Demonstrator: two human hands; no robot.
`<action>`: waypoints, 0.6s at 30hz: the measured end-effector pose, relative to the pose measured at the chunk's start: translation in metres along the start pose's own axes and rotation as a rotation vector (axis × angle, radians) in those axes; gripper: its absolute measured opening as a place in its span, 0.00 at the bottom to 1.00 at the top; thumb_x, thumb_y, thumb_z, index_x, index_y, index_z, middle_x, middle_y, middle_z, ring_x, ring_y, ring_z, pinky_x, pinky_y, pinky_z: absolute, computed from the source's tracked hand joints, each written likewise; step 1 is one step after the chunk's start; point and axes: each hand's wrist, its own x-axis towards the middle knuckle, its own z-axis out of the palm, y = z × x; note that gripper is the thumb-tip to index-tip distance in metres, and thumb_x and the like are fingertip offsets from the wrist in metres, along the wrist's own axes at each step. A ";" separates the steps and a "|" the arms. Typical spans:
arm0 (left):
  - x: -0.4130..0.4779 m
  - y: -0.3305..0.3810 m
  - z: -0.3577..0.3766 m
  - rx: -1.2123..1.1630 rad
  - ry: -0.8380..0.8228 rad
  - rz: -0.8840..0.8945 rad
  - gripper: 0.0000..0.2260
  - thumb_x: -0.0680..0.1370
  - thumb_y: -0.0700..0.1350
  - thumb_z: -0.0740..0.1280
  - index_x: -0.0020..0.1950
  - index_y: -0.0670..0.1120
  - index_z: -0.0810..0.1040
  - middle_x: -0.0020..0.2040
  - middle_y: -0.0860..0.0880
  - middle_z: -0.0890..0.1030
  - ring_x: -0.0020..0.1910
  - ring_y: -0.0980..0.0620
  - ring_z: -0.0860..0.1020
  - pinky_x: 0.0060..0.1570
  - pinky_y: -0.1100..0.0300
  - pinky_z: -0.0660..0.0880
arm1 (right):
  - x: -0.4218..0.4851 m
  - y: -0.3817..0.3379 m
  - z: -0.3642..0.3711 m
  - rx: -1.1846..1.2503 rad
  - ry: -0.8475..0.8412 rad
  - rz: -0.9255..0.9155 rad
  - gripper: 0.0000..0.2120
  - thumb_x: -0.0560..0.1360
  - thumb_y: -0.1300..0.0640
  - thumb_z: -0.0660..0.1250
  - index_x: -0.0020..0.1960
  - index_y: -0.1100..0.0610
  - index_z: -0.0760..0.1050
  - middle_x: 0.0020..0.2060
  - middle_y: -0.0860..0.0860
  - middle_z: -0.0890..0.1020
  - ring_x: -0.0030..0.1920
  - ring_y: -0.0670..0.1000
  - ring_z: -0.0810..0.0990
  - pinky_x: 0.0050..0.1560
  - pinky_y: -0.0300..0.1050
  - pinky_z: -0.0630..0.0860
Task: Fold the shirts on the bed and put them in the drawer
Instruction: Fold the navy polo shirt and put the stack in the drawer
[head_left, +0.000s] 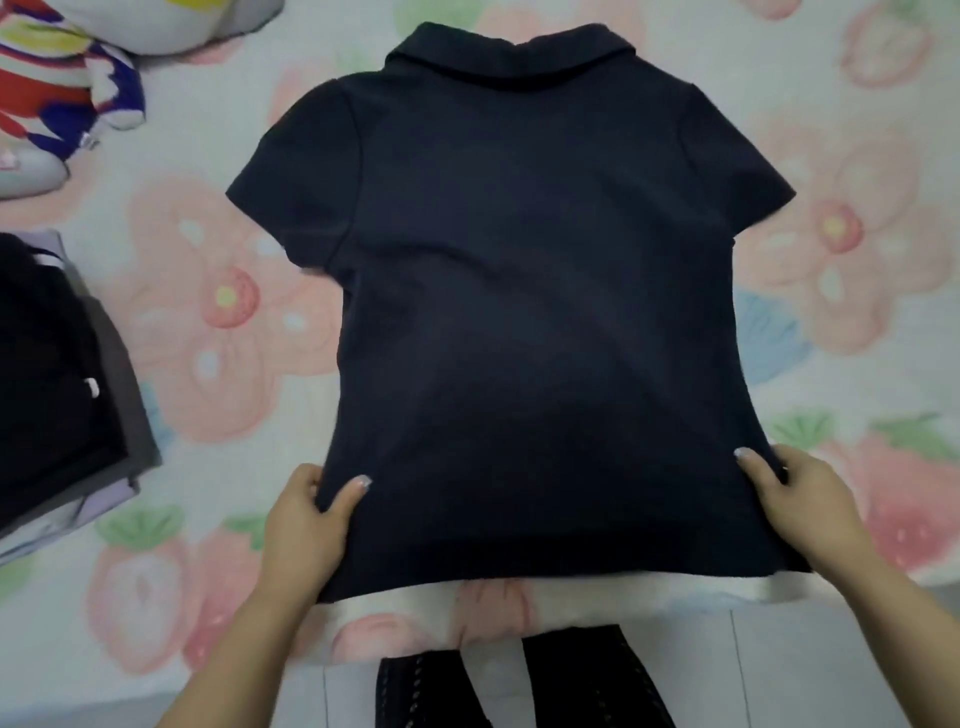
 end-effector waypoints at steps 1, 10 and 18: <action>-0.001 -0.004 -0.005 0.032 0.010 0.009 0.11 0.74 0.49 0.68 0.39 0.45 0.69 0.34 0.50 0.76 0.37 0.45 0.76 0.32 0.58 0.67 | -0.003 0.006 -0.004 -0.035 0.007 0.001 0.13 0.78 0.51 0.60 0.42 0.59 0.74 0.38 0.60 0.81 0.37 0.59 0.74 0.35 0.48 0.64; 0.003 0.075 0.032 0.403 0.308 0.737 0.23 0.74 0.51 0.60 0.64 0.39 0.73 0.59 0.35 0.75 0.59 0.33 0.74 0.56 0.42 0.71 | -0.013 -0.087 0.030 -0.070 0.421 -0.424 0.22 0.74 0.53 0.60 0.62 0.66 0.71 0.57 0.65 0.75 0.60 0.65 0.72 0.62 0.54 0.64; 0.148 0.136 0.059 0.752 0.183 0.714 0.30 0.78 0.62 0.48 0.76 0.52 0.46 0.77 0.48 0.45 0.76 0.47 0.43 0.71 0.48 0.38 | 0.120 -0.167 0.049 -0.400 0.212 -0.716 0.27 0.80 0.46 0.47 0.76 0.52 0.48 0.76 0.50 0.51 0.76 0.52 0.48 0.73 0.53 0.45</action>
